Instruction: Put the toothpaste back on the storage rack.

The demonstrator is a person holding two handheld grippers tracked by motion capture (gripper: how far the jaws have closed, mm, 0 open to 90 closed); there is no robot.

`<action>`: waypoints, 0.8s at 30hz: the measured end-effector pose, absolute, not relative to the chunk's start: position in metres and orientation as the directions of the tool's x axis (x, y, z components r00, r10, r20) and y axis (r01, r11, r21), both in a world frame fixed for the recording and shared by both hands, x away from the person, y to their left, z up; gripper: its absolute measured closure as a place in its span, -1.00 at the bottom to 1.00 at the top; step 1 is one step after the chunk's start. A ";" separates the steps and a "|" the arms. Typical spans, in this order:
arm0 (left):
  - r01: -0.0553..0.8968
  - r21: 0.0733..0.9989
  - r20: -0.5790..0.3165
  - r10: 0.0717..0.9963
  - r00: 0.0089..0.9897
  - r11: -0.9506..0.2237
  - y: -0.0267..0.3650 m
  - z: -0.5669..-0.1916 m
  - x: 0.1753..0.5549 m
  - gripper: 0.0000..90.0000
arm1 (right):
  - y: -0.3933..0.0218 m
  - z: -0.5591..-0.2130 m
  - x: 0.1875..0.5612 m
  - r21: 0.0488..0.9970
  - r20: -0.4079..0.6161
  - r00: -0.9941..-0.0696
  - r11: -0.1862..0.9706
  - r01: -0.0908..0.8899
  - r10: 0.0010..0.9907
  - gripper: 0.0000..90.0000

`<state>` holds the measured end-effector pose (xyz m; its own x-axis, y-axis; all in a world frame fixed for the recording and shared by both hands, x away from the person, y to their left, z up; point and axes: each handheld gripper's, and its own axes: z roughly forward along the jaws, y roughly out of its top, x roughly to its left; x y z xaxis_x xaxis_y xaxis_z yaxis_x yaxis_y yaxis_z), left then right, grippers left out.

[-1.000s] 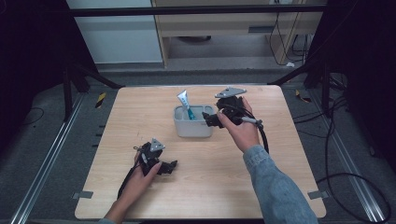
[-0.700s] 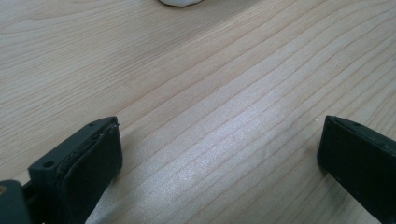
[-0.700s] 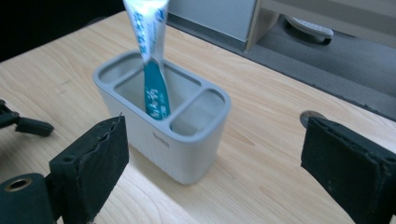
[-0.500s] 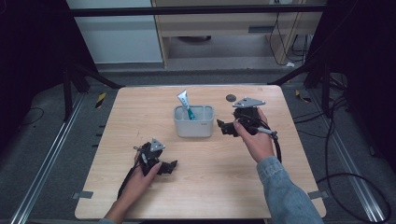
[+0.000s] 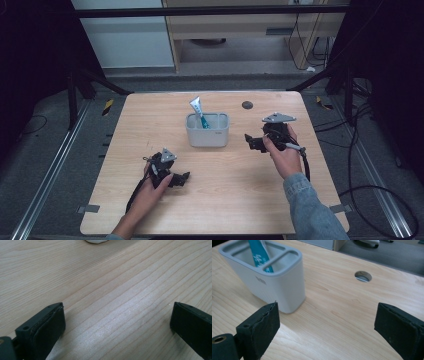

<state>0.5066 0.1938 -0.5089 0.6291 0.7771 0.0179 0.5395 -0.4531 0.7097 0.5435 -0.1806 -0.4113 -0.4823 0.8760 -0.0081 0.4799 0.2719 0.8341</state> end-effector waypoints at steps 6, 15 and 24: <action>0.539 0.710 0.018 0.777 0.629 -0.453 0.194 -0.509 0.507 -1.00 | -0.197 -0.428 0.539 0.825 -0.001 -0.458 0.260 0.501 0.889 -0.85; 0.540 0.710 0.017 0.777 0.629 -0.453 0.194 -0.509 0.507 -1.00 | -0.228 -0.449 0.537 0.807 0.017 -0.390 0.218 0.549 0.921 -0.86; 0.540 0.710 0.018 0.777 0.629 -0.453 0.194 -0.509 0.507 -1.00 | -0.241 -0.466 0.531 0.792 0.031 -0.369 0.202 0.576 0.929 -0.86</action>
<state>0.5065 0.1937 -0.5089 0.6290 0.7772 0.0179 0.5395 -0.4530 0.7097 0.5313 -0.2412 -0.4657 -0.3688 0.9290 0.0309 0.5756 0.2021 0.7924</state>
